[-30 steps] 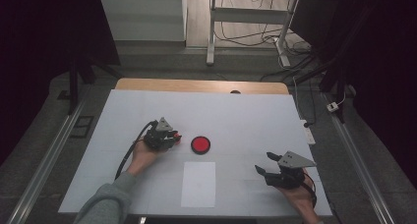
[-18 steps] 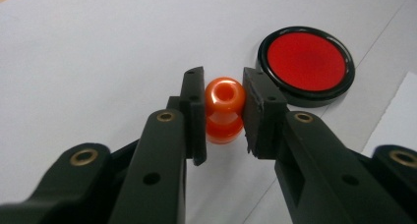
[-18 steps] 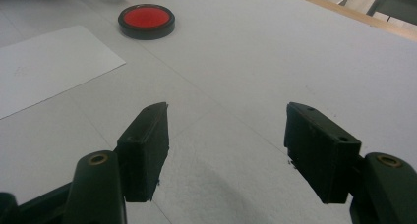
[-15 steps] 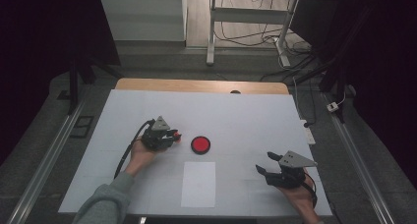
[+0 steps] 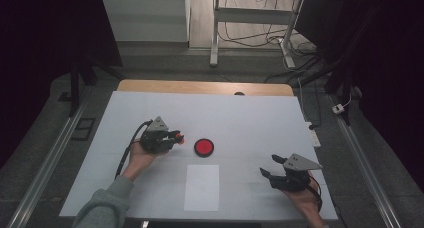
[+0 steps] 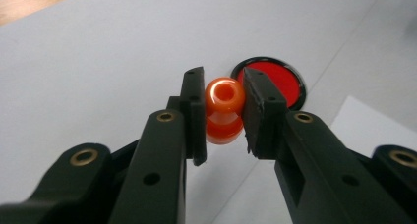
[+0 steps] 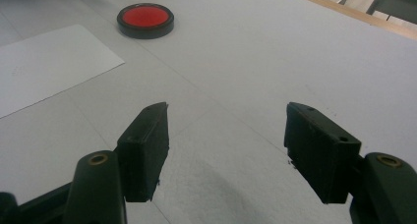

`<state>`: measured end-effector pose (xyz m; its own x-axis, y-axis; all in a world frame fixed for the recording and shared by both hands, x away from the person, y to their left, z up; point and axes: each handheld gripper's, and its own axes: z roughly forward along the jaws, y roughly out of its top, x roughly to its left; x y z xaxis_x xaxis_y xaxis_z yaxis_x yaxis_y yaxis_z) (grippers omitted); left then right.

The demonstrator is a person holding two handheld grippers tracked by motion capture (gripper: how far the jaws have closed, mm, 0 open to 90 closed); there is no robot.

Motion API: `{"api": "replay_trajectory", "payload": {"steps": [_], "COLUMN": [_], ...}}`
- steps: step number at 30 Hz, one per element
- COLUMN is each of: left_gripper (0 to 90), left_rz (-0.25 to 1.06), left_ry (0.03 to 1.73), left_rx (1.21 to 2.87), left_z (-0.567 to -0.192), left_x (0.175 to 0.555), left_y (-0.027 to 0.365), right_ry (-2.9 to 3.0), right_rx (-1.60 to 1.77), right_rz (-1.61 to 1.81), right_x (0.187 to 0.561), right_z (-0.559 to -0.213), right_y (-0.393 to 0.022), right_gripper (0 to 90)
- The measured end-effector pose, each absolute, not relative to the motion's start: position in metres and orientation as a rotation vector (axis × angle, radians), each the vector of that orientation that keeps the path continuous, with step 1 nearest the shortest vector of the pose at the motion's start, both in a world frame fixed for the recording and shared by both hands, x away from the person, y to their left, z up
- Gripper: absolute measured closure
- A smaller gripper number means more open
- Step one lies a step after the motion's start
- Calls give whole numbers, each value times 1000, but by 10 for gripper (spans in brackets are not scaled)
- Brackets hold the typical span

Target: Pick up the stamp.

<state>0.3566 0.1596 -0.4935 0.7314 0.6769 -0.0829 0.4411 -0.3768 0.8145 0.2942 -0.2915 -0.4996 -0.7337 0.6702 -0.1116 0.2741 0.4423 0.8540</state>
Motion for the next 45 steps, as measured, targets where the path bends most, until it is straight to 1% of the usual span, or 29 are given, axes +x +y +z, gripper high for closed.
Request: {"api": "replay_trajectory", "payload": {"steps": [16,45], "left_gripper": [724,724], "left_rz": [325,248], "left_ry": [834,739], "left_rx": [2011,1978], "left_z": [-484,-467], "left_x": [349,326], "left_y": [165,160], "right_ry": [2256,2250], "right_rx": [795,787], "right_rz": [1219,1216], "right_x": [294,293], "right_z": [-499,-499], "right_y": [-291,-290], "right_gripper": [330,333]}}
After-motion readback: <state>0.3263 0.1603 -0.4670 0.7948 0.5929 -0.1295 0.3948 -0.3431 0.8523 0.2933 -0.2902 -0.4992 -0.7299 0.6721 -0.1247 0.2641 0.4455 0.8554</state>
